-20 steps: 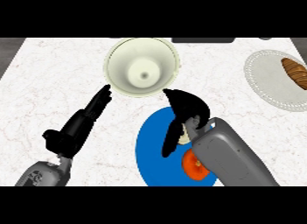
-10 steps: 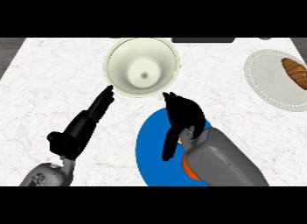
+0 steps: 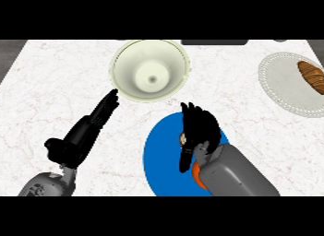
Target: Pick the cupcake from the plate and place it in the bowl
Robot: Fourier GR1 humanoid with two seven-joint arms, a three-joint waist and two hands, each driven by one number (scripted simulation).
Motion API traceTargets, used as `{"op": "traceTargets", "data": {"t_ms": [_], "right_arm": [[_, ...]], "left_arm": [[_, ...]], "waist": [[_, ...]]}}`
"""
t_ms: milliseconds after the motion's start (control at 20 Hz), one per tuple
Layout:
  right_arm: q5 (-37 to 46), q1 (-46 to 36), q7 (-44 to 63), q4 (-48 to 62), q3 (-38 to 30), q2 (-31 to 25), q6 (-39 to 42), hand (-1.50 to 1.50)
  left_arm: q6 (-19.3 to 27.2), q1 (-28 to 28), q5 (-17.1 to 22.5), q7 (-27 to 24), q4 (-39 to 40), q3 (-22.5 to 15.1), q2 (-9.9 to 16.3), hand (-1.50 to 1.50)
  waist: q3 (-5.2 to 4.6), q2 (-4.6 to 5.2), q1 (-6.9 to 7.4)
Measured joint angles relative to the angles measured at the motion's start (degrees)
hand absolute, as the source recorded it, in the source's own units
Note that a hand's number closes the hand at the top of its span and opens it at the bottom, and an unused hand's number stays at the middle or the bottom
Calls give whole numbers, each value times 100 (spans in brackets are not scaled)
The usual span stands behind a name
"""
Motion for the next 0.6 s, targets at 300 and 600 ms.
{"op": "traceTargets", "data": {"t_ms": [300,600], "right_arm": [[220,131,-210,383,-251,126,24,-150],[474,282,-401,475,-482,245,103,-150]], "left_arm": [[-126,32,-90,-11,23,103,-101,0],[-269,-63,-242,-36,213,227,-305,0]], "waist": [[0,9,10],[1,10,2]]}}
